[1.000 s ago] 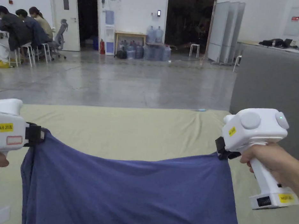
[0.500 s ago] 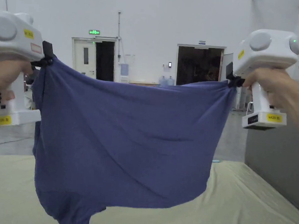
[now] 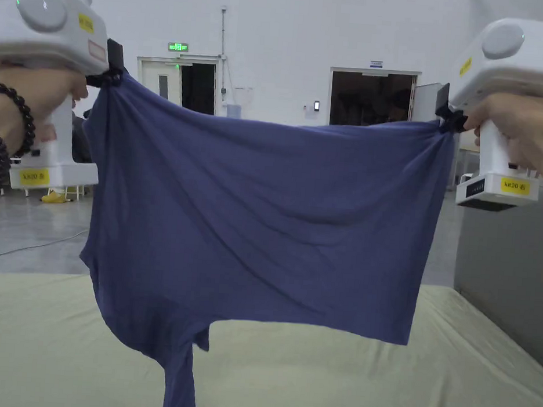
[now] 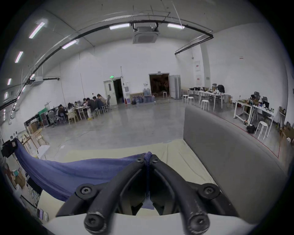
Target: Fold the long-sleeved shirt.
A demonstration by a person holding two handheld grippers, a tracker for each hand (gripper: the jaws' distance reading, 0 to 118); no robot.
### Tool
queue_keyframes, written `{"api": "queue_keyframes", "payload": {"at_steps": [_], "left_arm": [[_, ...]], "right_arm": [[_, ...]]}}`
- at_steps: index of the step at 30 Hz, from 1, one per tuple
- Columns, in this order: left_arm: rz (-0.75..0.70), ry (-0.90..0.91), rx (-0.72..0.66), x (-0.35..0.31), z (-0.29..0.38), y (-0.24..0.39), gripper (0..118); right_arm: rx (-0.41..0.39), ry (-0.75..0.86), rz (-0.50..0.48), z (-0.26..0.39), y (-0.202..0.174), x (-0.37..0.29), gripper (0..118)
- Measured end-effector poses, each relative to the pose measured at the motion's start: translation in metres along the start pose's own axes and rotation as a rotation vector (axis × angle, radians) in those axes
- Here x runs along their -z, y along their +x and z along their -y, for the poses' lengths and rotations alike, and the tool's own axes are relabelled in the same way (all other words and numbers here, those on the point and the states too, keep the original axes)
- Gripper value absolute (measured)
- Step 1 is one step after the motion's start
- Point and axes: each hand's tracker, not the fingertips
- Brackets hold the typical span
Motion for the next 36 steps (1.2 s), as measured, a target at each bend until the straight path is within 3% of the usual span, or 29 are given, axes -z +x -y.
{"api": "queue_keyframes", "payload": {"at_steps": [10,15,20,25,30,33,36], "left_arm": [[0.001,-0.230,-0.004,0.052,0.173,-0.021,0],[-0.004,-0.292,-0.050,0.035,0.213,-0.042,0],[0.040,-0.269,-0.080,-0.029,0.237,-0.059,0],[0.084,-0.292,0.027,-0.124,0.286,-0.052,0],[0.075,-0.455,0.072,-0.213,0.377,-0.048,0],[0.109,-0.569,0.000,-0.254,0.431,-0.057,0],[0.131,-0.711,-0.053,-0.295,0.483,-0.064,0]], "right_arm": [[0.045,-0.243,-0.009,0.168,0.032,0.069,0],[0.064,-0.264,-0.050,0.206,0.053,0.067,0],[-0.006,-0.246,-0.094,0.230,0.070,0.017,0],[-0.080,-0.253,-0.127,0.298,0.084,-0.061,0],[-0.145,-0.377,-0.181,0.401,0.106,-0.113,0],[-0.223,-0.478,-0.183,0.468,0.115,-0.140,0],[-0.240,-0.586,-0.197,0.524,0.127,-0.164,0]]}}
